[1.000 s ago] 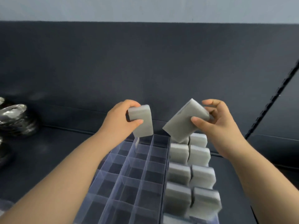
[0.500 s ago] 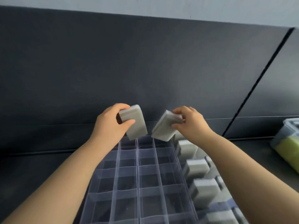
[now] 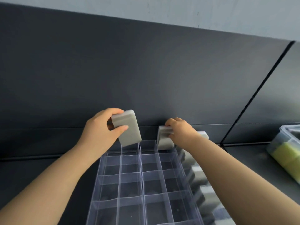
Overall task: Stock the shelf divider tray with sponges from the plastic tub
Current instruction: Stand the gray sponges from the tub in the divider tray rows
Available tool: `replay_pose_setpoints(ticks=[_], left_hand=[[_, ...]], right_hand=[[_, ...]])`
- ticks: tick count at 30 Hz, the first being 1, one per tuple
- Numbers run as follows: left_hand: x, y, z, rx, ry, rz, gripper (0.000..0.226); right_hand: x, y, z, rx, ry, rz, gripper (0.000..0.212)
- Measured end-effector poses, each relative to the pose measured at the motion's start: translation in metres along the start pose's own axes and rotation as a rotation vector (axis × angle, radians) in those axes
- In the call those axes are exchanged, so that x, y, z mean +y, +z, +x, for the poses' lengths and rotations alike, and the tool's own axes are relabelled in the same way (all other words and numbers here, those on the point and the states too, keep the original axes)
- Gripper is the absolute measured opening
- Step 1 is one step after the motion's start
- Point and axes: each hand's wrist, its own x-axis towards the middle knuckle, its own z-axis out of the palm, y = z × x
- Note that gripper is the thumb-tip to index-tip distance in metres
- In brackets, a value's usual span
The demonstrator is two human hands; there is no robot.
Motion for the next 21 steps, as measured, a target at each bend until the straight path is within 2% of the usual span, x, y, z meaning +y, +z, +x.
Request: replay_pose_setpoints(ticks=[4,6,21], left_hand=[[-0.002,0.001,-0.001,-0.003,-0.016,-0.008,0.041],[-0.003,0.003,-0.002,-0.006,-0.024,-0.002,0.041],[0.002,0.018,-0.008,-0.017,-0.05,0.033,0.041]], right_hand=[[-0.001,0.003,0.0,0.007,-0.081,-0.282,0.033],[-0.002,0.005,0.001,-0.004,-0.103,-0.343,0.031],[-0.005,0.015,0.006,-0.129,-0.167,-0.358,0.035]])
